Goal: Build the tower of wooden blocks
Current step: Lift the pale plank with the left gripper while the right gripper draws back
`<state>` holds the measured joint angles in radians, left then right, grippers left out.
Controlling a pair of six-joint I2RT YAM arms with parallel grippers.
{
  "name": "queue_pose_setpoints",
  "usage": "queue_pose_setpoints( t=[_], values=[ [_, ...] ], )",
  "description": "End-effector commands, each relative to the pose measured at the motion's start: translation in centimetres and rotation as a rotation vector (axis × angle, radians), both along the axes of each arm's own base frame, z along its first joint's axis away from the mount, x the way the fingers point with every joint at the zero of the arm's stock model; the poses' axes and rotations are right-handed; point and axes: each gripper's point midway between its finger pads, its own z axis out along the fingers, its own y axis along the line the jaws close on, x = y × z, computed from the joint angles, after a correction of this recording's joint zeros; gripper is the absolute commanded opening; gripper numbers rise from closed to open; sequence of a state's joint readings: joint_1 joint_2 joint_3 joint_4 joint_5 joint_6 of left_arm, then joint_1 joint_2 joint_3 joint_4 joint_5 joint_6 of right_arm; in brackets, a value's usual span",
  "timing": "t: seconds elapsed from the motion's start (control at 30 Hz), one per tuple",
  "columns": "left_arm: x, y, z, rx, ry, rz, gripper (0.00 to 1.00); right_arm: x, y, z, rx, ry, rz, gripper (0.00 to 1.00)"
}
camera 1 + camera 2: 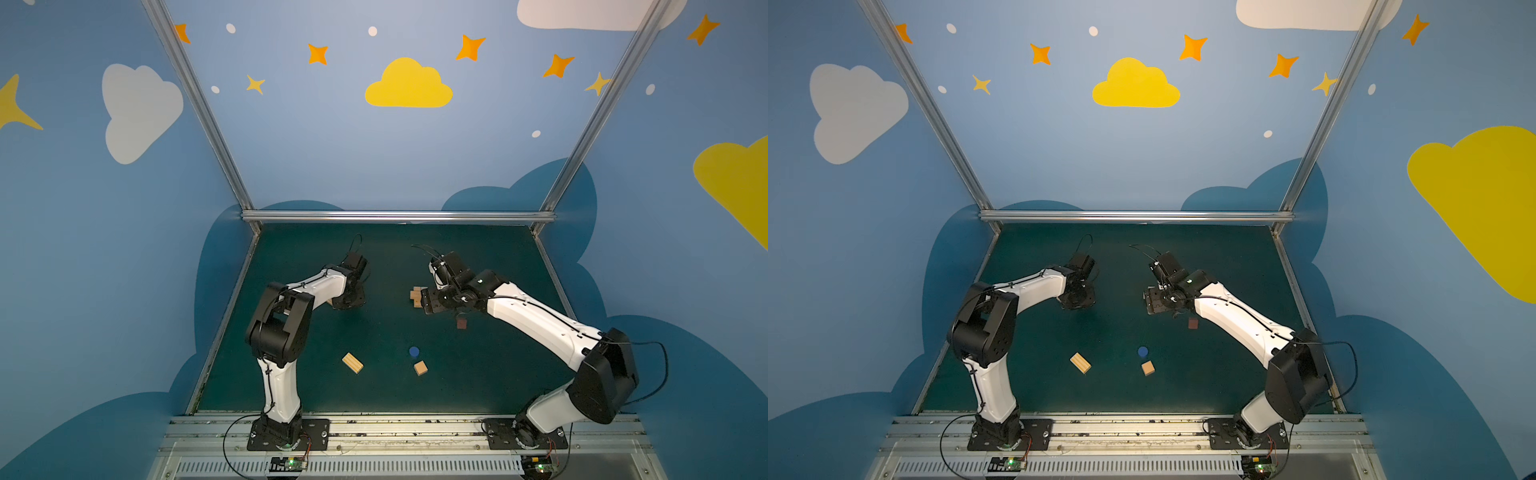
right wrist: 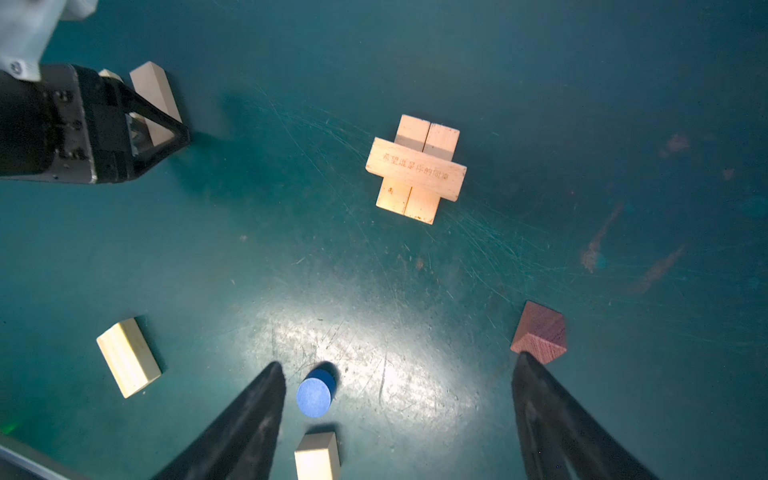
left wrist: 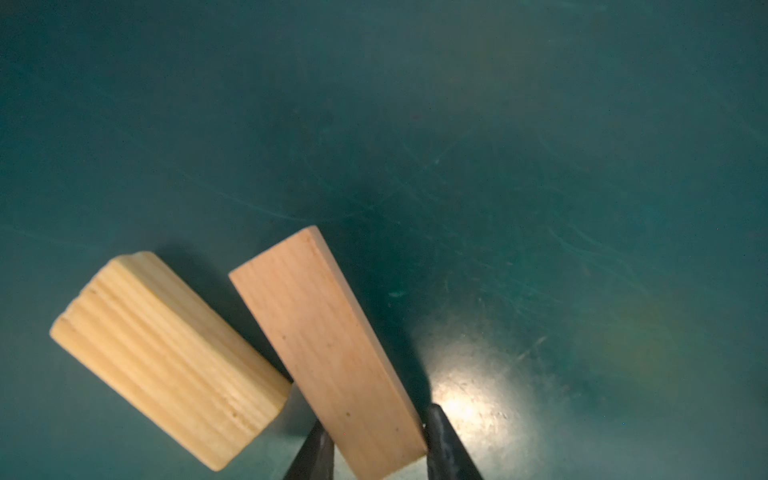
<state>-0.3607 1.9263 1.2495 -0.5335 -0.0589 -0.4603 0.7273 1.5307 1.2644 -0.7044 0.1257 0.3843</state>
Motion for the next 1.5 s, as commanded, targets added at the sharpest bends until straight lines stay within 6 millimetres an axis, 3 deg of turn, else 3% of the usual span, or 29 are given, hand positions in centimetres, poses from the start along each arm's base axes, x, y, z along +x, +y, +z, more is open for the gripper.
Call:
queue_pose_setpoints(
  t=[0.0,0.17,0.37,0.53,0.87,1.1,1.27,1.47],
  values=[
    [-1.4,0.2,-0.9,0.012,0.042,-0.016,0.36,-0.2,-0.2,2.1,0.01,-0.038,0.001,0.8],
    [-1.6,0.0,-0.3,0.001,0.027,-0.025,0.35,-0.6,-0.3,2.3,0.022,-0.043,-0.01,0.8],
    [-0.9,0.7,-0.4,0.046,0.015,-0.015,0.47,-1.1,-0.3,2.1,0.014,-0.037,-0.012,0.8],
    [-0.4,0.9,-1.0,0.05,0.023,-0.01,0.47,-1.4,-0.3,2.1,0.005,-0.037,-0.011,0.8],
    [-1.2,1.0,-1.6,0.041,0.036,-0.015,0.29,-1.8,-0.2,2.0,-0.003,-0.036,-0.01,0.79],
    [-2.0,1.1,-1.5,0.032,0.042,-0.02,0.22,-1.9,0.2,1.9,-0.002,-0.038,-0.008,0.8],
    [-2.1,1.1,-0.7,0.023,0.025,-0.021,0.2,-2.0,0.2,1.9,-0.006,-0.042,-0.008,0.79],
    [-1.6,0.7,1.9,-0.016,-0.039,-0.028,0.14,-2.0,0.1,2.5,-0.002,-0.062,-0.017,0.79]
  ],
)
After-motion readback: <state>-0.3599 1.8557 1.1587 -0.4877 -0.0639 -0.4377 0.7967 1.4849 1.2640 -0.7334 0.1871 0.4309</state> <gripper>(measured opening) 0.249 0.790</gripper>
